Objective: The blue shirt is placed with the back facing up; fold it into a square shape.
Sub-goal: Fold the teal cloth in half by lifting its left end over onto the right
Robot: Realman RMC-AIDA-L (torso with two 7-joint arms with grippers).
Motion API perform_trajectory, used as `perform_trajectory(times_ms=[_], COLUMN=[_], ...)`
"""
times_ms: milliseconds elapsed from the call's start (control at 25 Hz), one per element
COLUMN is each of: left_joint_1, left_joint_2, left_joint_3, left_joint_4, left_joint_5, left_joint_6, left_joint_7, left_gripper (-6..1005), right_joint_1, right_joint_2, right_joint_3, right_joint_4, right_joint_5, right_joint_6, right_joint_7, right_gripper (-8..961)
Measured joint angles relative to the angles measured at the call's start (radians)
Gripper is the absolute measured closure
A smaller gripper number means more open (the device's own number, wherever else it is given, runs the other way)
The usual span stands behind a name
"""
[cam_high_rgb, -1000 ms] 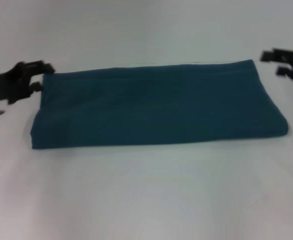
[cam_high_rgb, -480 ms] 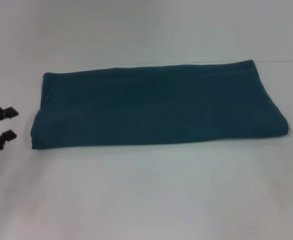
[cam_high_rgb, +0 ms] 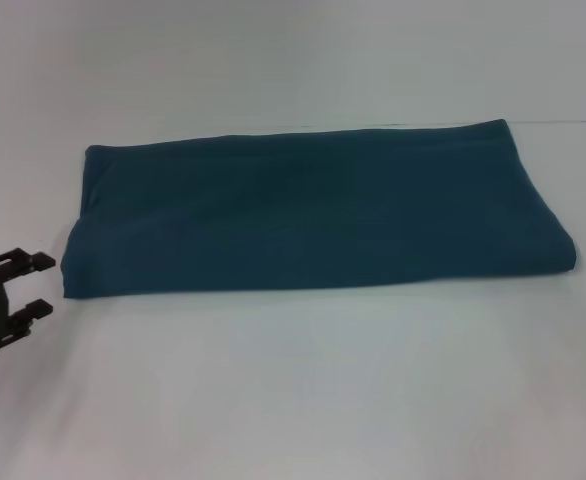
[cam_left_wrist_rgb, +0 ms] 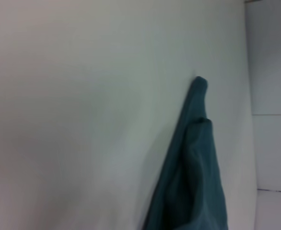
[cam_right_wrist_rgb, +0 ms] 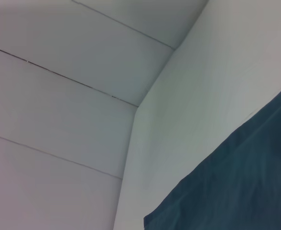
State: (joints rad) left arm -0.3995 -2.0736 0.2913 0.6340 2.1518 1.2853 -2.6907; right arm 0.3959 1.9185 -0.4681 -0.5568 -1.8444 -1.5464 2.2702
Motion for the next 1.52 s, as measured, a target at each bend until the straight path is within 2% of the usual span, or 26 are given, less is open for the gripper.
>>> perform_trajectory(times_ms=[280,800,1520], left_joint_1=[-0.016,-0.050,-0.045], left_joint_2=[-0.007,-0.008,-0.008], left_joint_3=[0.038,0.054,0.046], left_joint_4=[-0.017,-0.042,-0.043], left_joint_5=[0.000,0.000,-0.003], left_joint_6=[-0.066,-0.094,-0.127], left_joint_7=[-0.020,0.009,-0.009], left_gripper=[343,341,328], right_joint_1=[0.005,0.001,-0.002], right_joint_2=[0.001,0.000,-0.003], right_joint_3=[-0.010,-0.011,-0.001], right_joint_4=[0.001,0.005,0.016], right_joint_5=[0.000,-0.003,-0.003], right_joint_6=[0.036,0.049,0.049], right_joint_7=[-0.001,-0.002,-0.010], right_gripper=[75,77,80])
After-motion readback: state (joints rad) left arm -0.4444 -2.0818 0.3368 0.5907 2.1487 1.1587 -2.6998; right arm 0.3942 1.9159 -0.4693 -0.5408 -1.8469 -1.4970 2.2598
